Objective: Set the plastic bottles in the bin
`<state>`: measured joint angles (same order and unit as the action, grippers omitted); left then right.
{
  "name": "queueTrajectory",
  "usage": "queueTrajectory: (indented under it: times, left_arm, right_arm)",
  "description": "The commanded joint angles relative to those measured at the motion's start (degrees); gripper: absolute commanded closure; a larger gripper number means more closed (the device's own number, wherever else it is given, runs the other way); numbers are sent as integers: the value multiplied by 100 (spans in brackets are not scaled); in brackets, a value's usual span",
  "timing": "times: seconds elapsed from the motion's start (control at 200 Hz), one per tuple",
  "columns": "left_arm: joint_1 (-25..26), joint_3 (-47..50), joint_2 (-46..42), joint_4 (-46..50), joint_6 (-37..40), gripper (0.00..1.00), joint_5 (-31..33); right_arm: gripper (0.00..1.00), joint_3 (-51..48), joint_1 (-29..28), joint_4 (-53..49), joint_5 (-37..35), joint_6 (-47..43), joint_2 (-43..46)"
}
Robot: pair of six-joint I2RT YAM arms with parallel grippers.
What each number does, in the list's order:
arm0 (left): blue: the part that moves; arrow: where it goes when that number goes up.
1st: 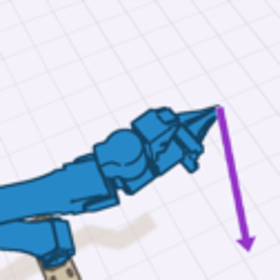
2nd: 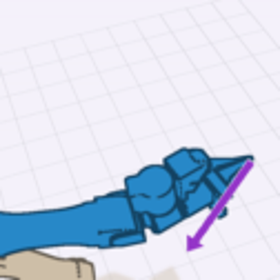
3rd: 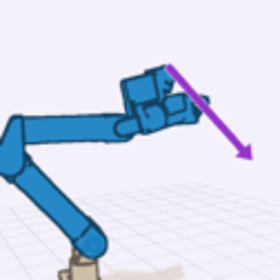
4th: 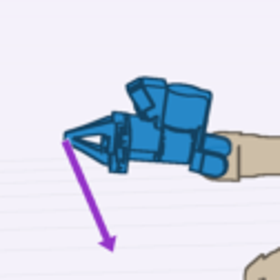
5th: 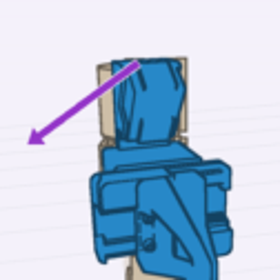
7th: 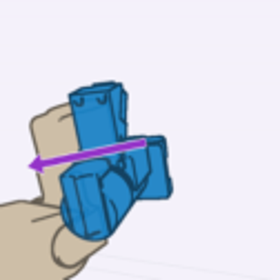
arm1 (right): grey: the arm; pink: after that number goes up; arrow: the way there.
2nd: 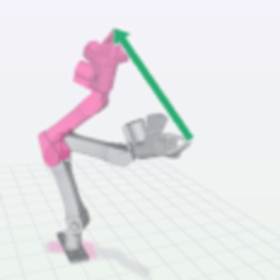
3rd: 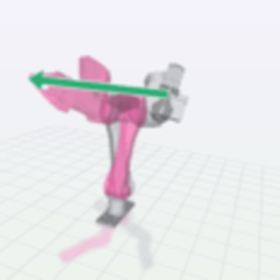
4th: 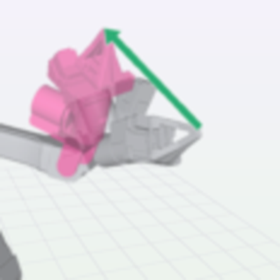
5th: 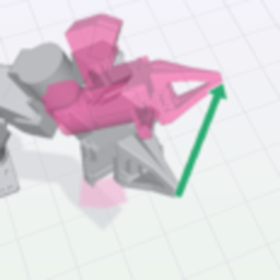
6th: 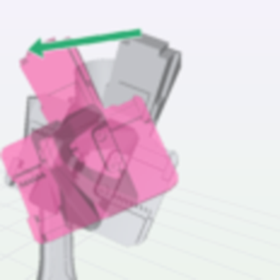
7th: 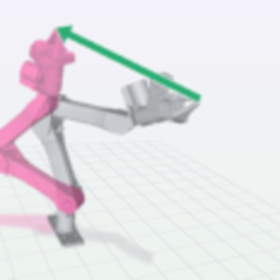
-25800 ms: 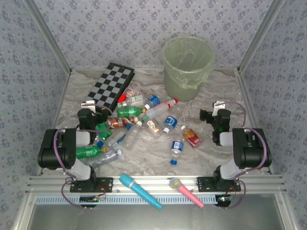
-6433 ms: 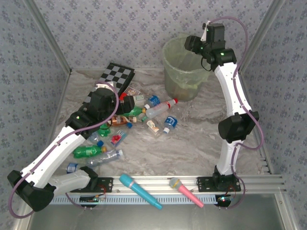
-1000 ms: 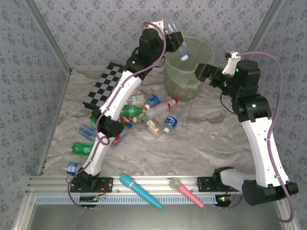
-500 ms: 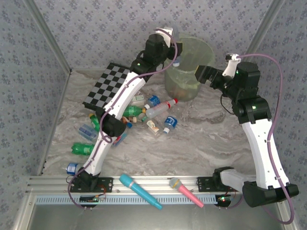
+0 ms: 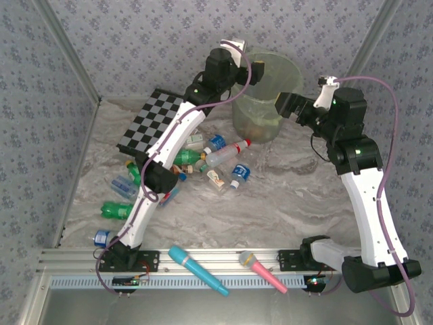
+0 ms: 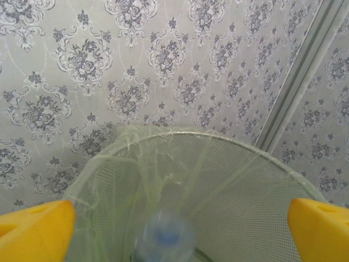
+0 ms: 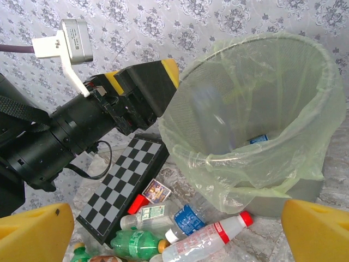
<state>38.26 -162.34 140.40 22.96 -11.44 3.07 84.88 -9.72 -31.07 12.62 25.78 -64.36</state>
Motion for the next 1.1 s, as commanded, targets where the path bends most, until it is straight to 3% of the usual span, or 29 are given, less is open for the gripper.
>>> queueTrajectory:
  times: [0.0,0.28,0.57,0.815,0.97,1.094]
  left_arm:
    - [32,-101,-38,-168,-17,0,23]
    - [32,-163,-201,34,-155,0,44]
    - [24,-119,-701,960,-404,0,435]
    - [-20,493,-1328,2083,-862,0,1240]
    - [-155,1589,-2035,2494,-1420,0,1794]
    - [-418,3580,-3126,1986,-2003,0,1934]
  right_arm:
    - [0,-67,30,117,-15,67,47]
    - [0,-34,19,205,65,87,-59]
    - [0,114,-217,259,8,-122,-262]
    - [0,245,-594,301,-162,-371,-528]
    - [0,290,-754,422,-172,-385,-715]
    - [1,394,-878,453,-164,-469,-869]
